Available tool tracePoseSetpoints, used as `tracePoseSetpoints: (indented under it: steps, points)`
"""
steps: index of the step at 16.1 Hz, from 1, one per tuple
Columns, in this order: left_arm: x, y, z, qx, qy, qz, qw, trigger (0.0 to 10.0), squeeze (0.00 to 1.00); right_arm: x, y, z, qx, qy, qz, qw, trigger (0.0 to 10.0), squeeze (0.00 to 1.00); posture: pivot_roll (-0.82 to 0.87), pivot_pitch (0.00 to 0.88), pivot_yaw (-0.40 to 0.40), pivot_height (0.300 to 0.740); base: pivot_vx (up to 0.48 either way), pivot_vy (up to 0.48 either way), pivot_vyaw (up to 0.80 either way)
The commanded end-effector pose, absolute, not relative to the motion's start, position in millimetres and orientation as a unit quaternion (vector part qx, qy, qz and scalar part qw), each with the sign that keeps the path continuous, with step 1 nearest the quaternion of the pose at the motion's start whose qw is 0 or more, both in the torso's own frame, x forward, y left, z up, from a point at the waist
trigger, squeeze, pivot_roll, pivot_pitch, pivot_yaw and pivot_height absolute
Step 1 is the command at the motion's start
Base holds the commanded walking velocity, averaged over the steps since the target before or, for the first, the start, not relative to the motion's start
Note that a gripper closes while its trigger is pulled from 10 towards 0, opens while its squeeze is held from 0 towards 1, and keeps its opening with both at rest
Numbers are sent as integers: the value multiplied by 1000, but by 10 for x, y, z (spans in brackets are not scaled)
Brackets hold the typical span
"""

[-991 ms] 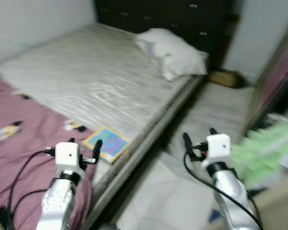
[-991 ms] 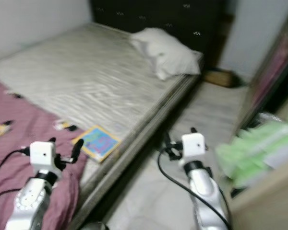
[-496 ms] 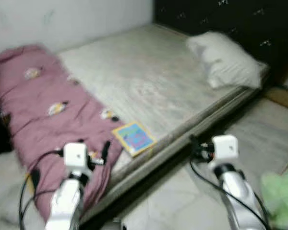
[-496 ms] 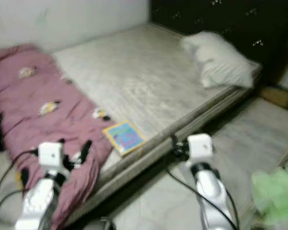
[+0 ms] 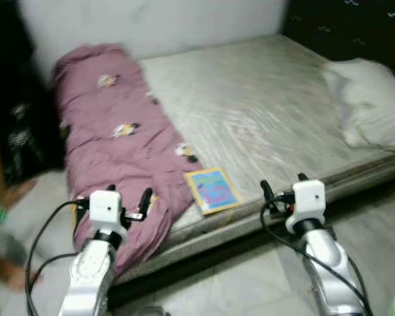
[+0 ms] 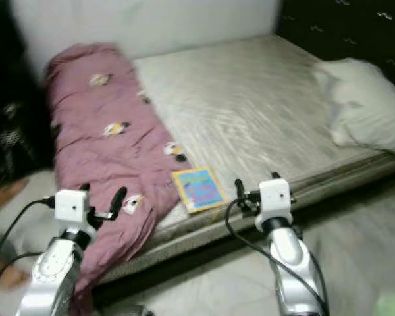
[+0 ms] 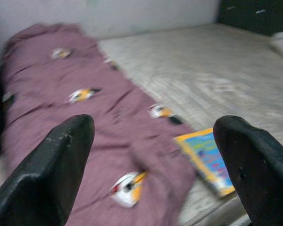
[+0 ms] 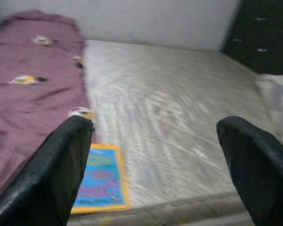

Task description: Clean up the room

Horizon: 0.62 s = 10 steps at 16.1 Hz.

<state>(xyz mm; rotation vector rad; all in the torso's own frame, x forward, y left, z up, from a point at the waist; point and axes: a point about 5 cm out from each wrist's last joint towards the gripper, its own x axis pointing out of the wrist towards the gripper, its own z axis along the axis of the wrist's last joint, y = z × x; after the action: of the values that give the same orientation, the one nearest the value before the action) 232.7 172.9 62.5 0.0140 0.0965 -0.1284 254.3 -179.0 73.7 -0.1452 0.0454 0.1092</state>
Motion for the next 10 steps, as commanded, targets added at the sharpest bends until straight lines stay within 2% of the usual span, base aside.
tracePoseSetpoints:
  steps: [1,6,10]
  points:
    - [2315,1743,619,10,52,-63,997,10000,0,2552,-1731,748,-68,18,66,995,10000,0,-18,0,-12,740,0,0,800]
    - [2299,1702,598,8,56,-70,996,10000,0,2519,-1724,728,-66,19,60,996,10000,0,-25,0,-7,740,0,0,768]
    - [2307,1694,620,4,47,-81,996,10000,0,2534,-1727,728,-56,20,57,997,10000,0,-25,0,-8,740,0,0,0]
